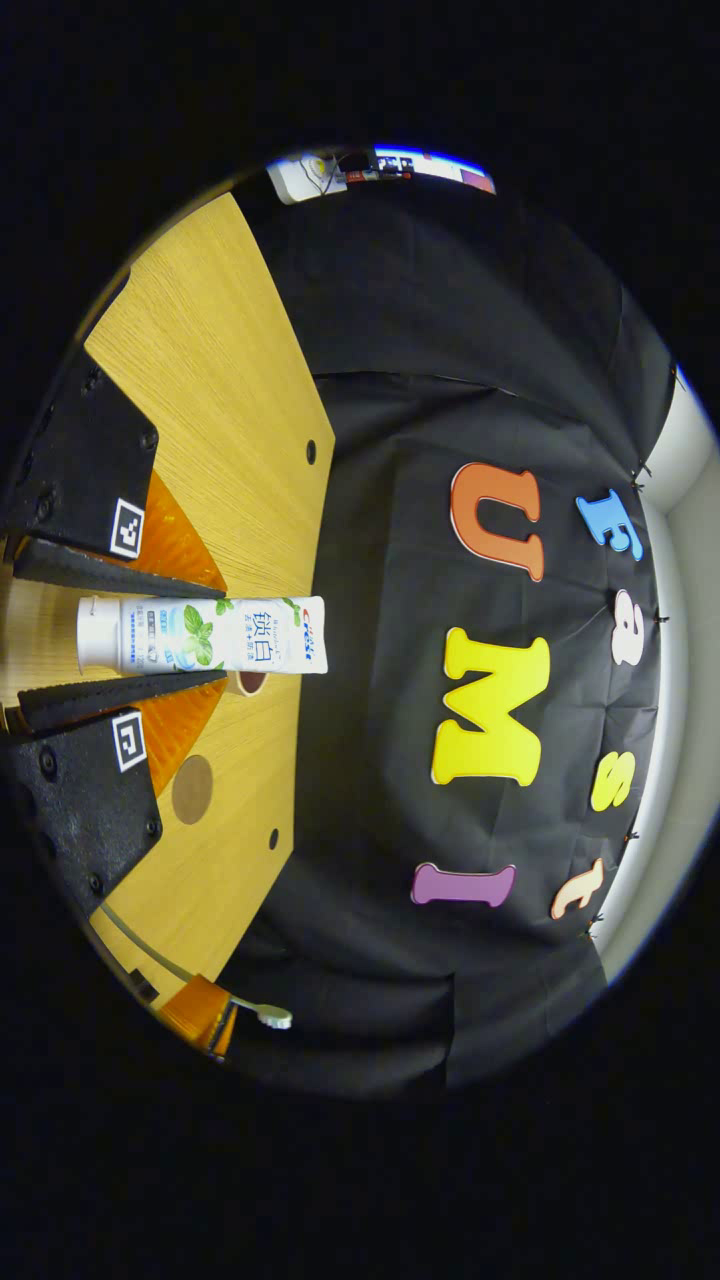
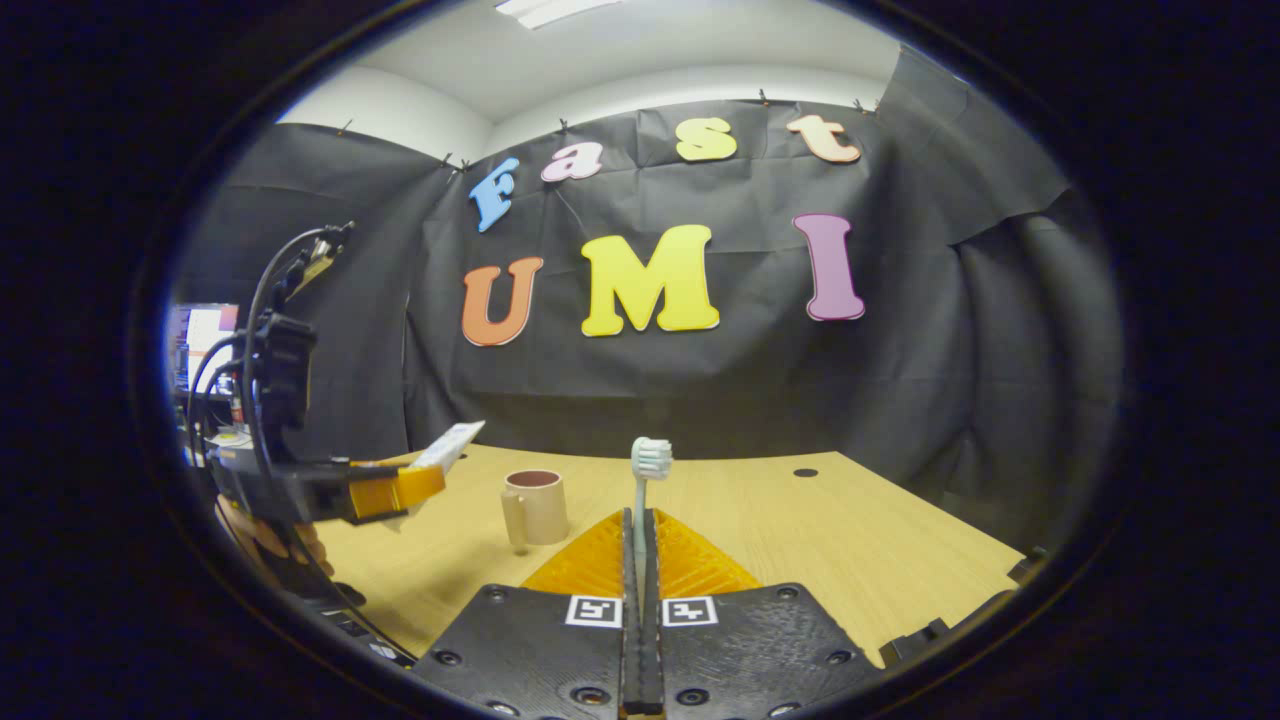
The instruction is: Put the toothbrush and toothpaste on the desktop into the cup, then pick up the cup and place it on the coaster on the desktop.
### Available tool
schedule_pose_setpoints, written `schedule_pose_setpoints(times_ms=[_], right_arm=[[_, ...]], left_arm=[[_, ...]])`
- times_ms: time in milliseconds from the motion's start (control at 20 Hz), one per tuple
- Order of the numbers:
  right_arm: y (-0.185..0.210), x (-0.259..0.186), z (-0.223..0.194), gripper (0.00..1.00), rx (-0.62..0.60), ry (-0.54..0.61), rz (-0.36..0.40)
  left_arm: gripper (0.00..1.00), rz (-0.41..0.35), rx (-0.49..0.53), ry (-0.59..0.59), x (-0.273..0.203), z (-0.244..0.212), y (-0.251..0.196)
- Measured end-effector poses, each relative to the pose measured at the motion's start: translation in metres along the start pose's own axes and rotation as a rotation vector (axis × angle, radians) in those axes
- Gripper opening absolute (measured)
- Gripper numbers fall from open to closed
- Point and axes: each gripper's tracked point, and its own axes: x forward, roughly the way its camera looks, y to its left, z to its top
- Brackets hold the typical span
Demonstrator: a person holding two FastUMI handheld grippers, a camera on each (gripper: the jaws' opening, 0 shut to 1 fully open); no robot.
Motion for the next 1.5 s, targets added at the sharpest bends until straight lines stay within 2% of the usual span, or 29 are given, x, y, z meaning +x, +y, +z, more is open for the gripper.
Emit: schedule_pose_setpoints(times_ms=[100,300,450,500,550,750,1000,1500], right_arm=[[-0.001,0.001,-0.001,0.0,0.005,0.003,0.0],[-0.001,0.003,-0.004,0.0,0.024,0.025,0.013],[-0.001,0.003,-0.008,0.0,0.026,0.035,0.023],[0.001,0.003,-0.008,0.0,0.025,0.038,0.032],[0.001,0.004,-0.009,0.0,0.024,0.04,0.034],[-0.001,0.006,-0.014,0.0,0.03,0.053,0.036],[0.0,0.008,-0.017,0.0,0.044,0.072,0.044],[0.004,0.007,-0.017,0.0,0.037,0.065,0.051]], left_arm=[[0.41,-0.024,0.01,-0.06,0.02,0.025,0.001],[0.41,-0.121,0.015,-0.165,0.063,0.066,-0.012],[0.41,-0.164,0.048,-0.199,0.094,0.071,-0.019],[0.36,-0.18,0.056,-0.194,0.104,0.068,-0.023],[0.41,-0.184,0.061,-0.185,0.114,0.065,-0.025],[0.41,-0.095,0.075,-0.132,0.146,0.041,-0.007],[0.42,-0.109,0.025,-0.1,0.158,0.024,-0.016],[0.45,-0.092,0.049,-0.024,0.17,0.001,-0.008]])
